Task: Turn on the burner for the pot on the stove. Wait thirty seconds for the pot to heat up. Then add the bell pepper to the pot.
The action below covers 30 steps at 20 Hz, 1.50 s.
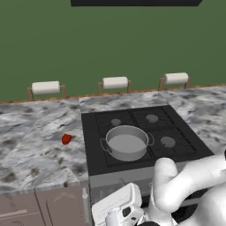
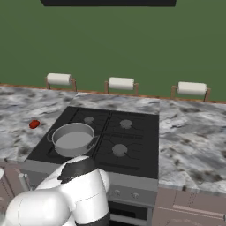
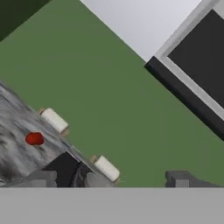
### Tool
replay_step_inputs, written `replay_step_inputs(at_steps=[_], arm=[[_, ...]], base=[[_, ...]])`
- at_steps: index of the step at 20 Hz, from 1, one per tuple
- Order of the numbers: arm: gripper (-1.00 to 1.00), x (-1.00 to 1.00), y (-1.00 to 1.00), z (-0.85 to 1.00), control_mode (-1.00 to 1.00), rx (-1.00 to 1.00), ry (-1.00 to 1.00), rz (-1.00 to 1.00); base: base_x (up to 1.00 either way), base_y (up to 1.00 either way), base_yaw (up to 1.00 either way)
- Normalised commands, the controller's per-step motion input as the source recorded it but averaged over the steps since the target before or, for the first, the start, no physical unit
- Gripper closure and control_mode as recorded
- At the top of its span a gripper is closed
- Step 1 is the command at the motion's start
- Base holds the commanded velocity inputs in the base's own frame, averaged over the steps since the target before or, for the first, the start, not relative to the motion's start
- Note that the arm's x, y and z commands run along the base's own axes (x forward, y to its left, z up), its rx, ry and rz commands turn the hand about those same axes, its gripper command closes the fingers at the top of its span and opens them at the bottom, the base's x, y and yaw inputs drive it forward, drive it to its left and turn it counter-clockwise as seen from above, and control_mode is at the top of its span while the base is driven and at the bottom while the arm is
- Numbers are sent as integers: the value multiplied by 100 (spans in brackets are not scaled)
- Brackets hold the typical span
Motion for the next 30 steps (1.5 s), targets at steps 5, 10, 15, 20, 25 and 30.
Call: replay_step_inputs(at_steps=[5, 10, 15, 20, 25, 30], arm=[[-100, -74, -20, 100, -100, 10, 41, -26], [-100, -82, -34, 100, -100, 14, 54, -28], [-100, -48, -31, 68, -100, 3, 69, -26], [-100, -1, -11, 53, -100, 0, 66, -17], [-100, 14, 0, 21, -100, 0, 24, 0], [-100, 0, -2, 0, -100, 2, 2, 0]], base=[[0, 0, 0], [0, 0, 0], [0, 0, 0], [0, 0, 0], [0, 0, 0], [0, 0, 0]])
